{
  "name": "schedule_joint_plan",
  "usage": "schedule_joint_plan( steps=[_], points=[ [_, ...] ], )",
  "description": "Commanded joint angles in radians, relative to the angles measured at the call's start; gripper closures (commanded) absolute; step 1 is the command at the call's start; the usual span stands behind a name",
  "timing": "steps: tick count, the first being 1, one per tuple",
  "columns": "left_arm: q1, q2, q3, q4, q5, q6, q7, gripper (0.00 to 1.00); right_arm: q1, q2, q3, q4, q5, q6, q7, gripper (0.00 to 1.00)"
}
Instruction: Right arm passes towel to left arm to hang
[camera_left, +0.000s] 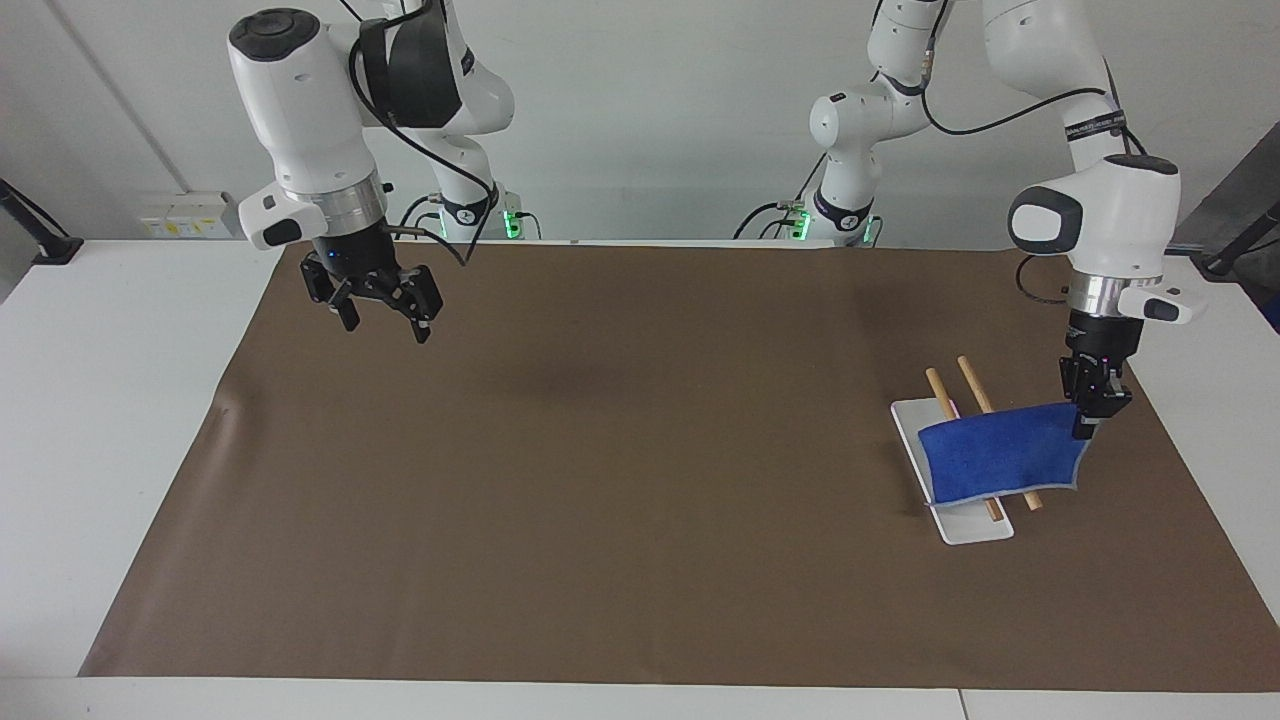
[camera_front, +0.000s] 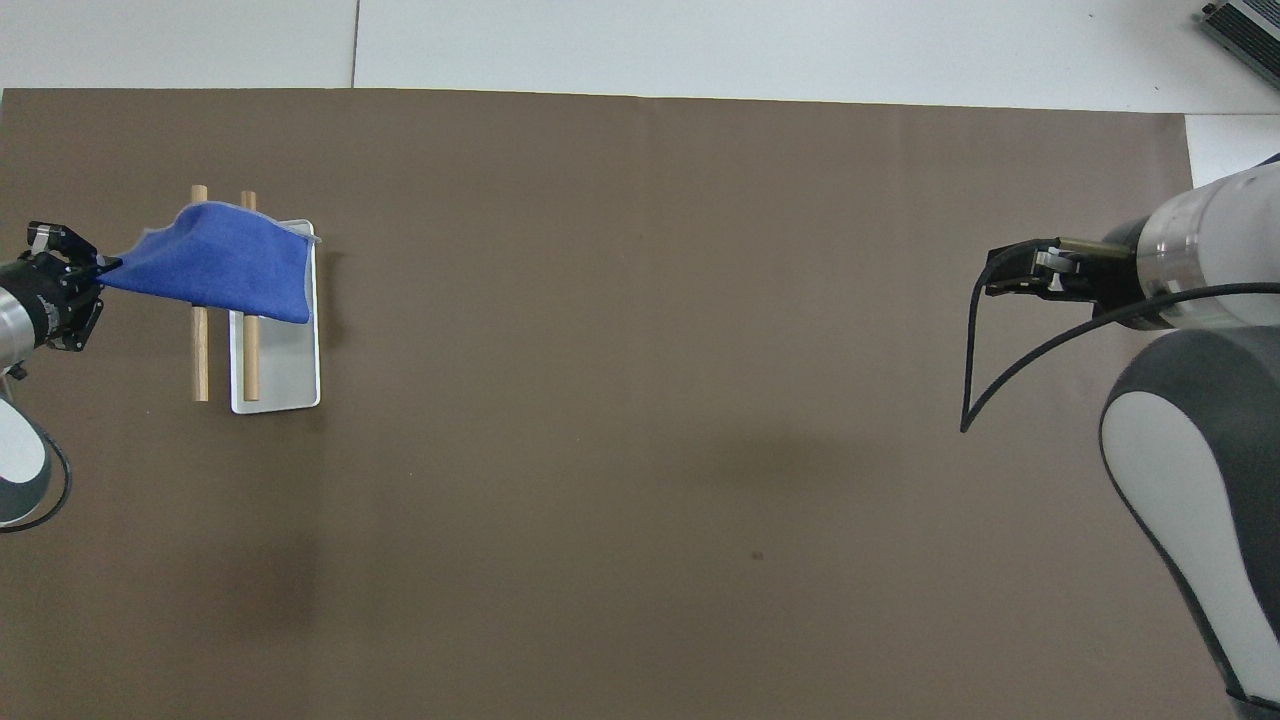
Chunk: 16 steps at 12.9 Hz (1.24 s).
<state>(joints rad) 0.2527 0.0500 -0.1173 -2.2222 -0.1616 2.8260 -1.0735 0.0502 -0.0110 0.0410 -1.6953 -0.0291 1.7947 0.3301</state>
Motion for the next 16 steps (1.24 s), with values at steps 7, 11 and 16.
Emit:
schedule_joint_plan(
  steps=[7, 11, 16],
  points=[
    [0.003, -0.003, 0.004, 0.017, -0.012, 0.01, 0.093, 0.0, -0.084, -0.064, 0.0, 0.037, 0.023, -0.222, -0.111, 0.0],
    [0.0, 0.053, 0.007, 0.203, 0.022, -0.173, 0.115, 0.0, -0.073, -0.076, 0.003, 0.016, 0.018, -0.205, -0.114, 0.0],
    [-0.012, 0.067, -0.025, 0.456, 0.142, -0.606, 0.164, 0.0, -0.096, -0.107, 0.002, -0.068, 0.035, -0.131, -0.146, 0.0]
  ],
)
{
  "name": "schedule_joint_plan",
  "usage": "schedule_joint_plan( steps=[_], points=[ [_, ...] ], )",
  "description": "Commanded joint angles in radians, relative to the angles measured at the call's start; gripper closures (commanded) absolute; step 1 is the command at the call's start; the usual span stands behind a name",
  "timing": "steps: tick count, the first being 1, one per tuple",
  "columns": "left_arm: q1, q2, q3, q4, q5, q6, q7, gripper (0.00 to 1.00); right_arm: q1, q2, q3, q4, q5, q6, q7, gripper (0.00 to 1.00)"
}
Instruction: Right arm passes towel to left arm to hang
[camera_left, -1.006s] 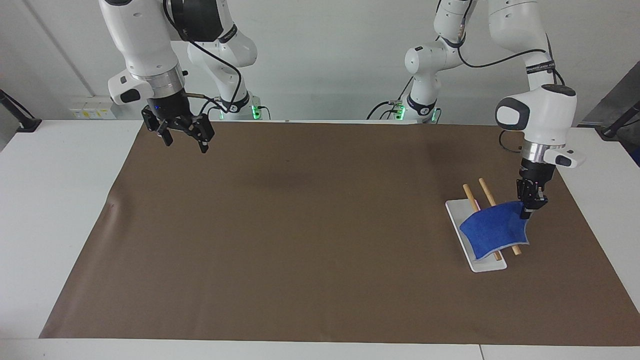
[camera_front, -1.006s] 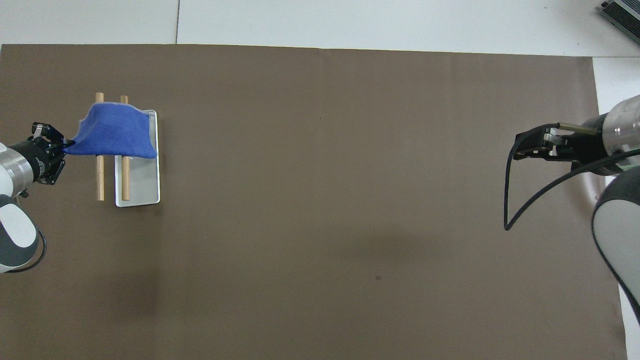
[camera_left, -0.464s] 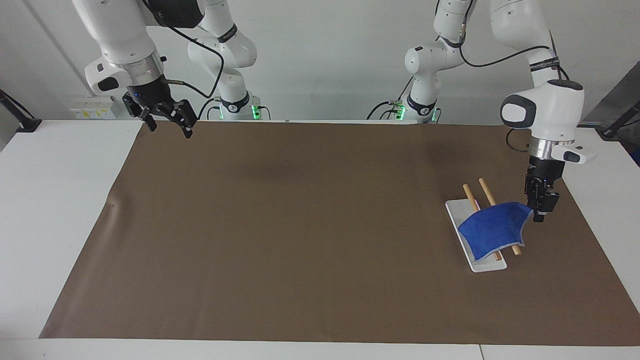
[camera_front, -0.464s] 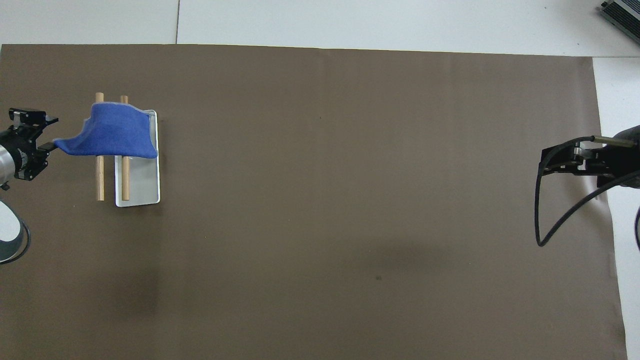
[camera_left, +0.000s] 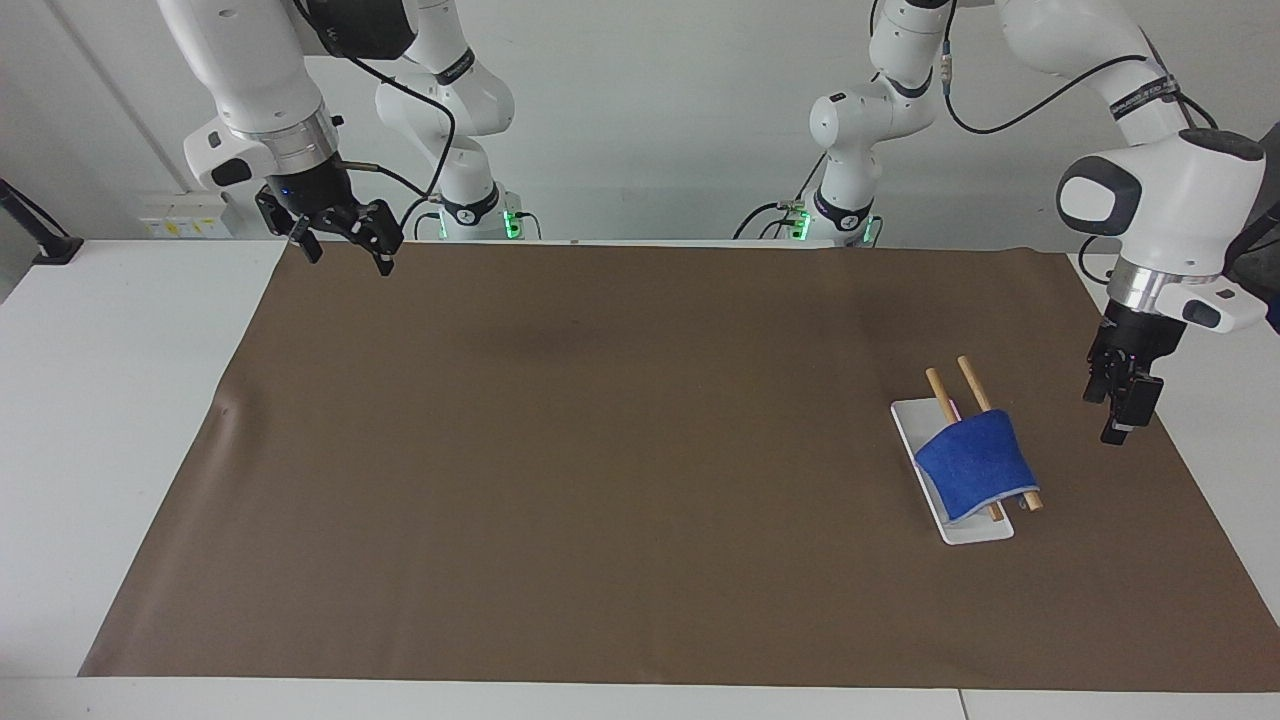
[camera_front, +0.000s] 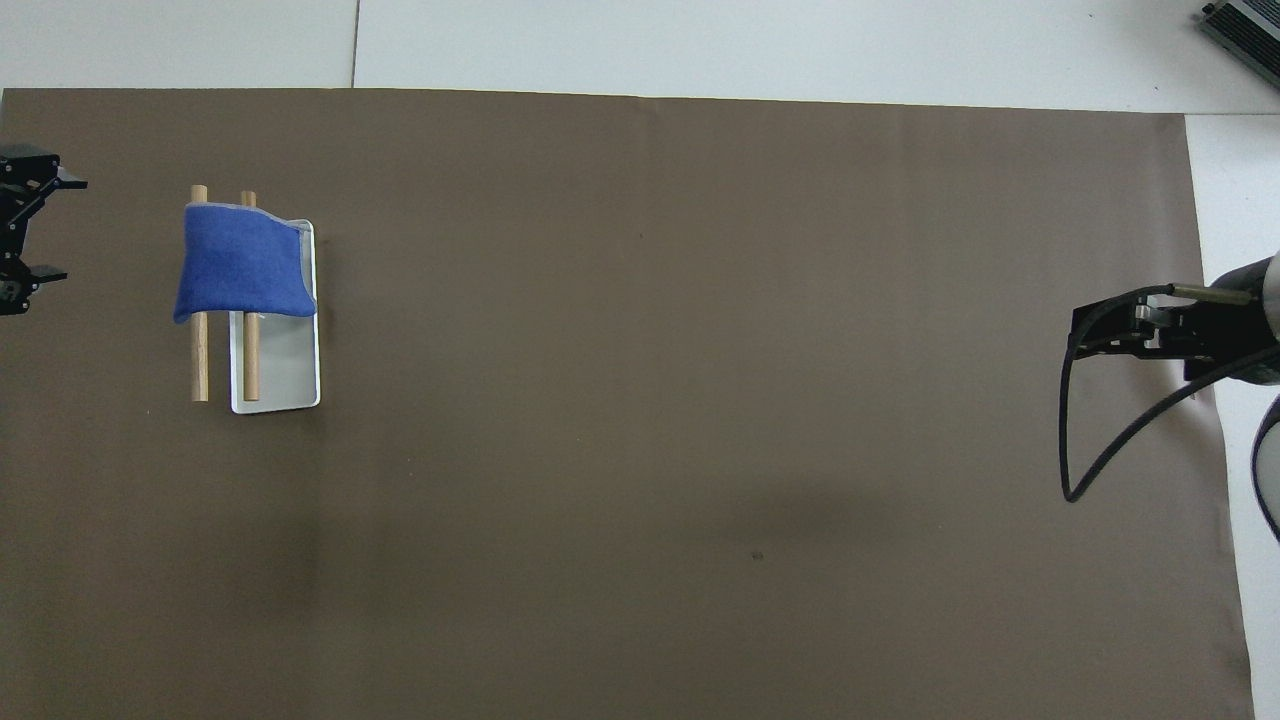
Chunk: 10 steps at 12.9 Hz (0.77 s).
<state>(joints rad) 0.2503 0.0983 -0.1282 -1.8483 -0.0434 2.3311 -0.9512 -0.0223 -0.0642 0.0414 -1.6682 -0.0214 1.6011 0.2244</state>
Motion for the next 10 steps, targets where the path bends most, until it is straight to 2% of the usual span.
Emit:
schedule_joint_plan(
  steps=[1, 5, 7, 8, 10],
  points=[
    [-0.01, 0.003, -0.037, 0.112, 0.022, -0.178, 0.089, 0.0, -0.024, -0.066, 0.0, -0.125, 0.062, 0.08, -0.042, 0.0],
    [-0.013, -0.045, -0.088, 0.225, 0.025, -0.537, 0.294, 0.0, -0.015, -0.072, 0.0, -0.131, 0.069, 0.082, -0.034, 0.0],
    [-0.035, -0.08, -0.114, 0.262, 0.071, -0.72, 0.481, 0.0, -0.024, -0.04, 0.0, -0.046, 0.009, 0.012, -0.072, 0.0],
    [-0.051, -0.094, -0.122, 0.273, 0.1, -0.769, 0.54, 0.0, -0.025, -0.02, 0.0, 0.002, -0.005, -0.031, -0.08, 0.0],
    [-0.063, -0.124, -0.13, 0.29, 0.108, -0.777, 0.626, 0.0, -0.039, -0.016, -0.002, 0.019, -0.005, -0.039, -0.083, 0.0]
  ],
)
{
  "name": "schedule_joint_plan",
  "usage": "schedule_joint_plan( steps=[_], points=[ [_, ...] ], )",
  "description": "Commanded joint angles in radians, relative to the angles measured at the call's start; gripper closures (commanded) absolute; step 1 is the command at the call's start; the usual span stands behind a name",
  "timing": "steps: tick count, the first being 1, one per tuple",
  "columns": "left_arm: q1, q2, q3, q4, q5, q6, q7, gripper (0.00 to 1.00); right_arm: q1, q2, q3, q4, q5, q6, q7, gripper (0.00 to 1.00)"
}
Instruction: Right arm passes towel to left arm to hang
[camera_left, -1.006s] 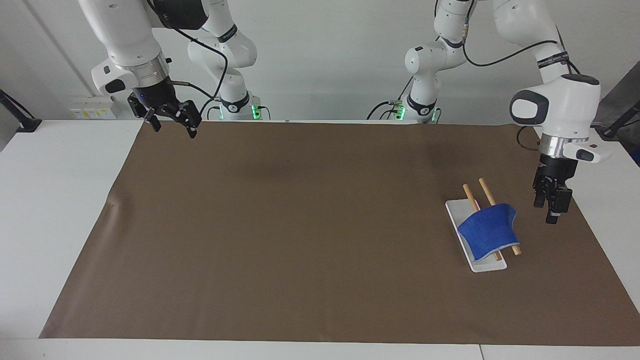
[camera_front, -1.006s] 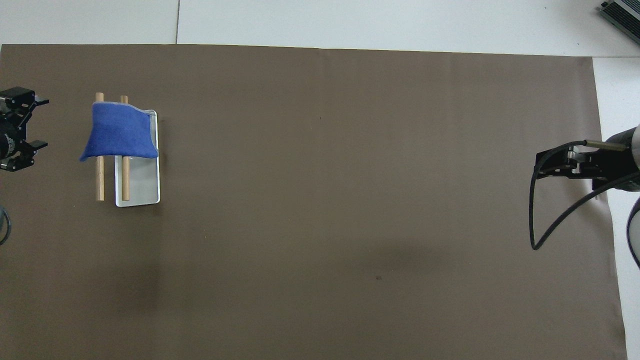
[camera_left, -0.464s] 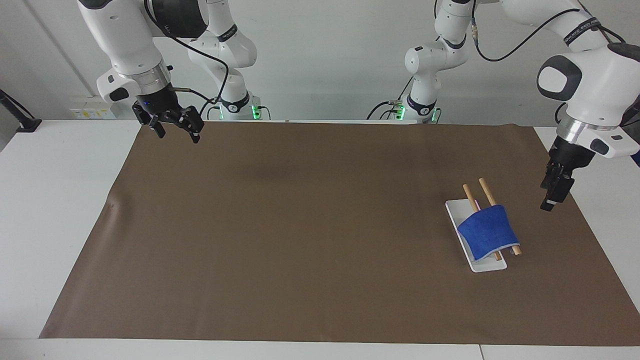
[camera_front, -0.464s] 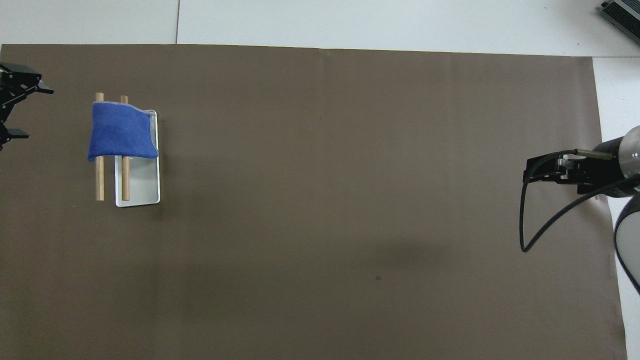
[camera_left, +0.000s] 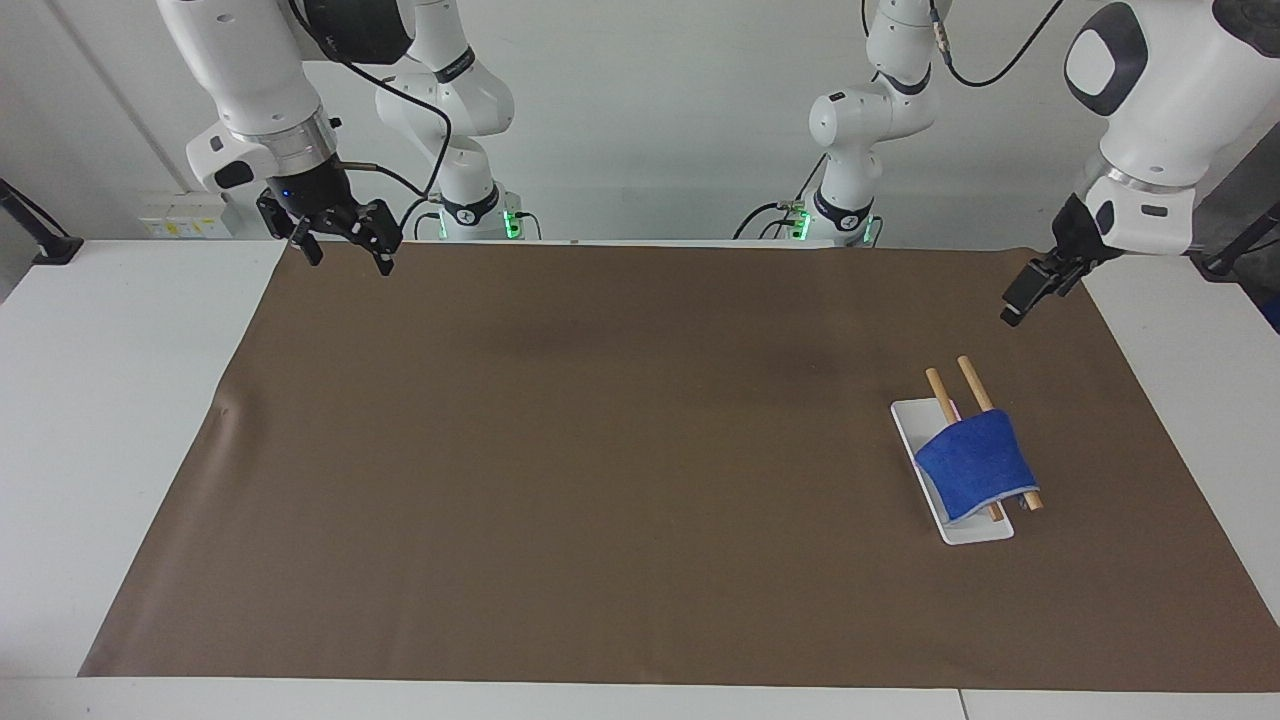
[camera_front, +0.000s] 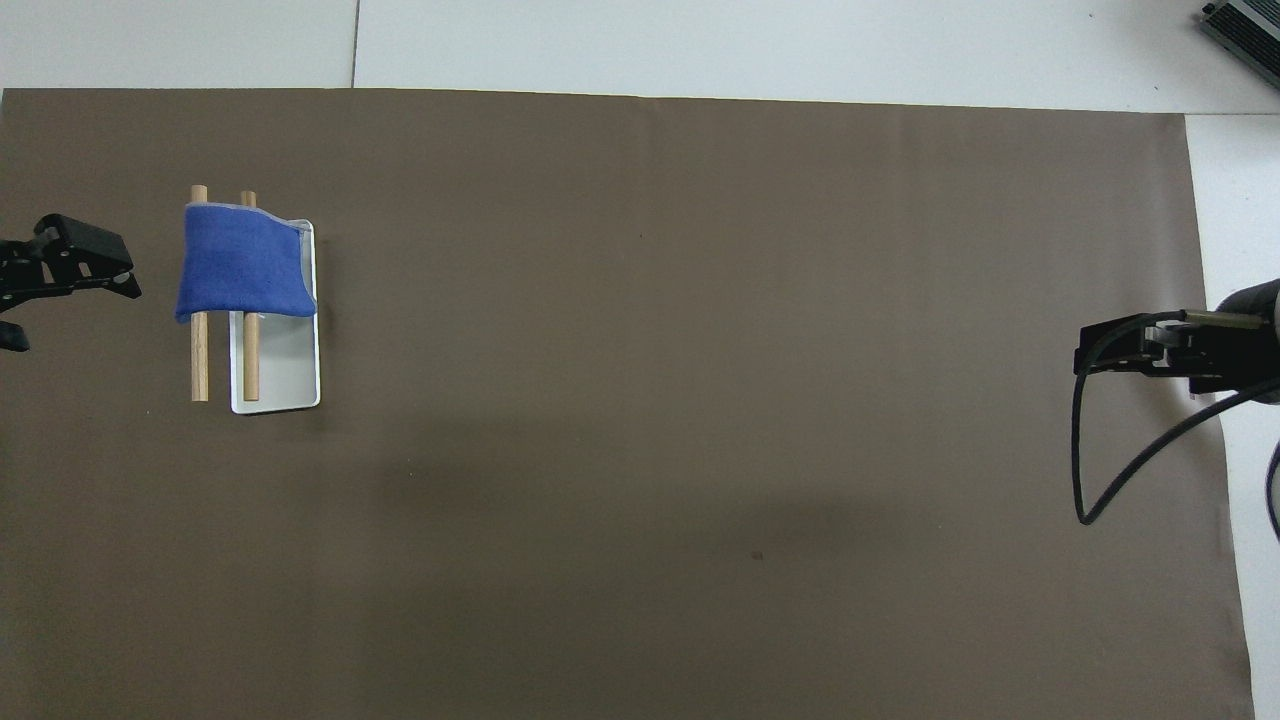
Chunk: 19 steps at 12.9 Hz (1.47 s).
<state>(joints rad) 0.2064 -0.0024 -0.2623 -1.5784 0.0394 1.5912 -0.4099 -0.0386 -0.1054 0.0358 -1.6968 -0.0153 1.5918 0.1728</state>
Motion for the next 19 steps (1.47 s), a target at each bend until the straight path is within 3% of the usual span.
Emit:
schedule_joint_plan(
  steps=[1, 4, 8, 11, 19],
  points=[
    [-0.021, -0.042, 0.003, 0.018, 0.019, -0.036, 0.1, 0.0, -0.02, 0.024, 0.004, 0.039, -0.008, -0.023, -0.023, 0.0],
    [-0.019, -0.105, 0.005, 0.002, 0.017, -0.045, 0.102, 0.0, -0.024, 0.026, 0.004, 0.045, 0.003, -0.032, -0.022, 0.0],
    [-0.018, -0.111, 0.02, -0.023, -0.018, -0.033, 0.115, 0.0, -0.053, 0.018, 0.003, 0.025, 0.005, -0.026, -0.013, 0.0],
    [-0.015, -0.119, 0.02, -0.035, -0.019, -0.031, 0.238, 0.0, -0.061, 0.016, 0.003, 0.022, 0.003, -0.032, -0.019, 0.0],
    [-0.012, -0.149, 0.02, -0.09, -0.085, -0.01, 0.261, 0.0, -0.055, 0.016, 0.006, 0.023, 0.003, -0.032, -0.016, 0.0]
  ],
)
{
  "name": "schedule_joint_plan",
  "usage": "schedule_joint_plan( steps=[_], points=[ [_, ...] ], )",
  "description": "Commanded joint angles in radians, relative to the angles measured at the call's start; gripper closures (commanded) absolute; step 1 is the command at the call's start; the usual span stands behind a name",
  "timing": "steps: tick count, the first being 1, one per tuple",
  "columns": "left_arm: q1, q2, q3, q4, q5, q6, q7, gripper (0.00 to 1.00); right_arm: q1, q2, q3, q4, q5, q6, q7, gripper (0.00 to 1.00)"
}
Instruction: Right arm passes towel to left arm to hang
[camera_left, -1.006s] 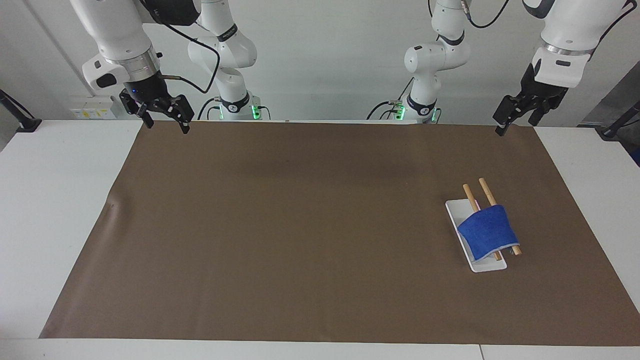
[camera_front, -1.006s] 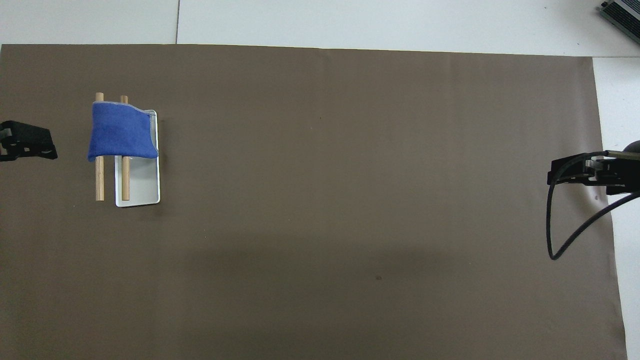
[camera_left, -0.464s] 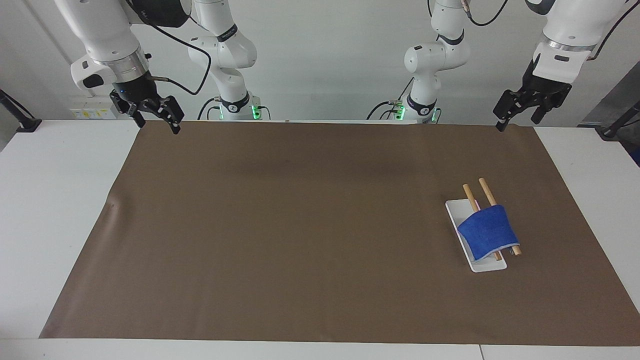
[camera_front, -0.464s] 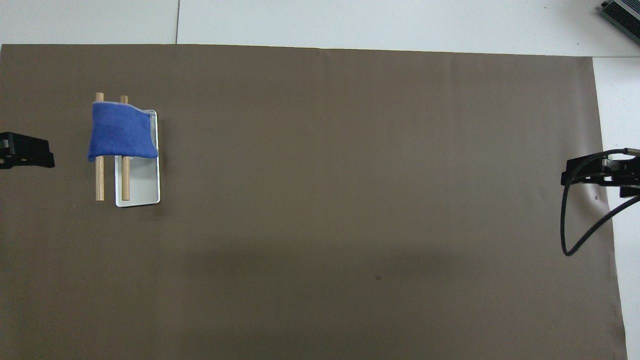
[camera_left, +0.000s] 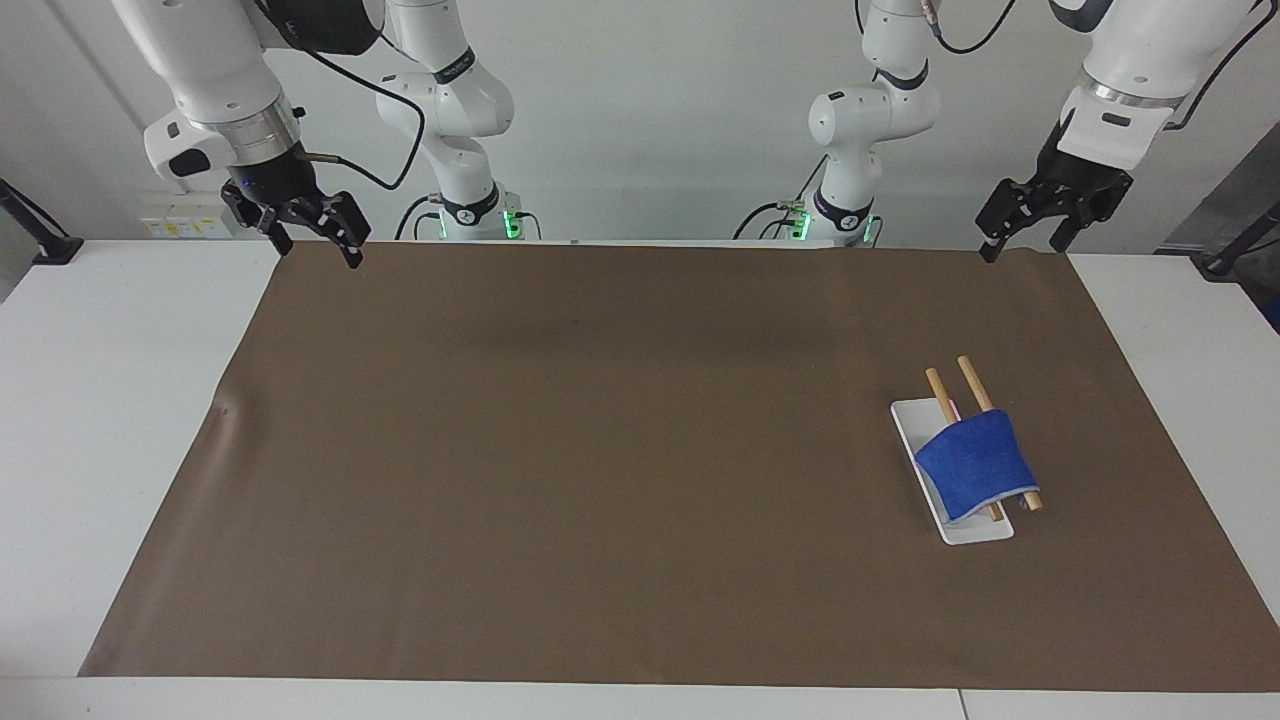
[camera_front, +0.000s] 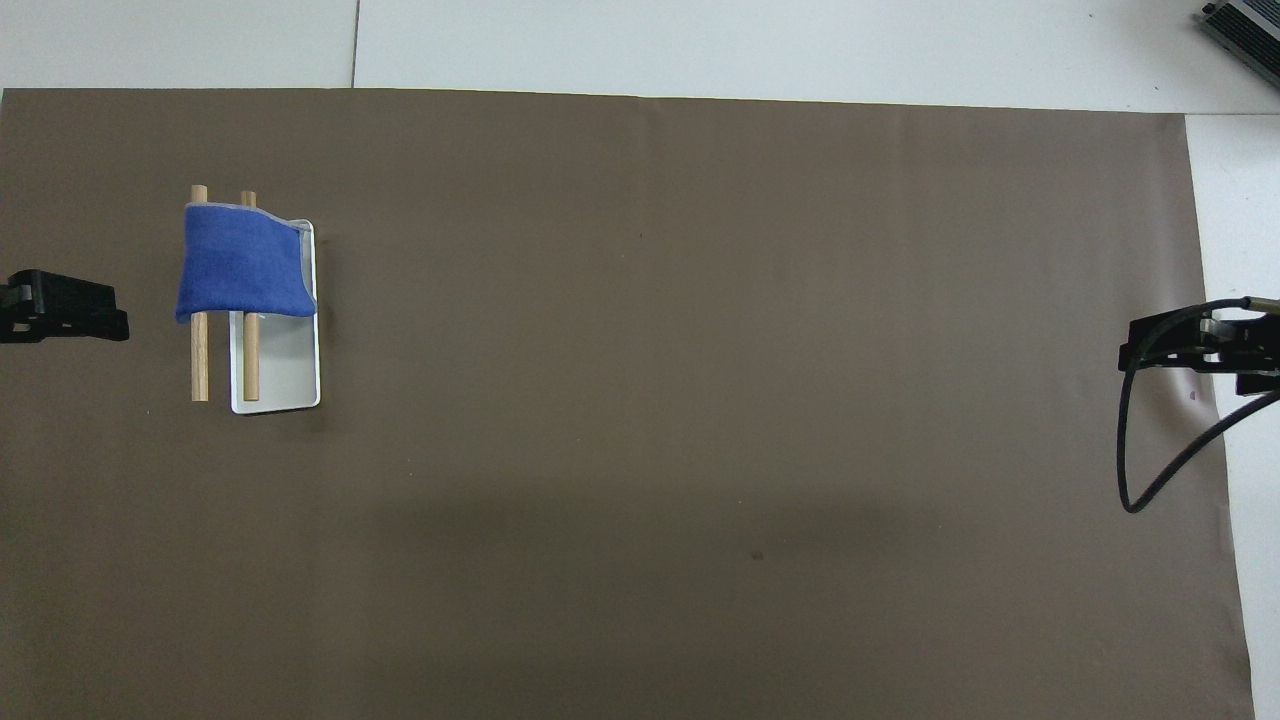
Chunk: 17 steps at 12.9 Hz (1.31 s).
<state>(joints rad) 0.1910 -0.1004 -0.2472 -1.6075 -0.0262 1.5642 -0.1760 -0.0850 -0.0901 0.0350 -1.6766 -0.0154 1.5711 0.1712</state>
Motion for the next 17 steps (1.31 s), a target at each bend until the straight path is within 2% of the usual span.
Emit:
schedule_joint_plan(
  steps=[1, 12, 13, 15, 17],
  points=[
    [0.004, -0.053, 0.005, -0.061, -0.018, 0.017, 0.029, 0.0, -0.009, 0.001, 0.006, 0.002, 0.003, -0.009, -0.018, 0.0],
    [-0.037, -0.053, 0.038, -0.061, -0.008, 0.011, 0.09, 0.0, -0.001, -0.002, 0.019, 0.003, 0.005, -0.022, -0.021, 0.0],
    [-0.054, -0.053, 0.057, -0.061, -0.008, 0.01, 0.09, 0.0, 0.032, -0.002, 0.005, 0.003, 0.003, -0.022, -0.019, 0.0],
    [-0.059, -0.053, 0.062, -0.061, -0.008, 0.01, 0.09, 0.0, 0.123, 0.001, -0.094, 0.006, -0.005, -0.019, -0.021, 0.0],
    [-0.064, -0.053, 0.065, -0.063, -0.008, 0.008, 0.09, 0.0, 0.119, 0.001, -0.095, 0.006, -0.005, -0.02, -0.027, 0.0]
  ],
)
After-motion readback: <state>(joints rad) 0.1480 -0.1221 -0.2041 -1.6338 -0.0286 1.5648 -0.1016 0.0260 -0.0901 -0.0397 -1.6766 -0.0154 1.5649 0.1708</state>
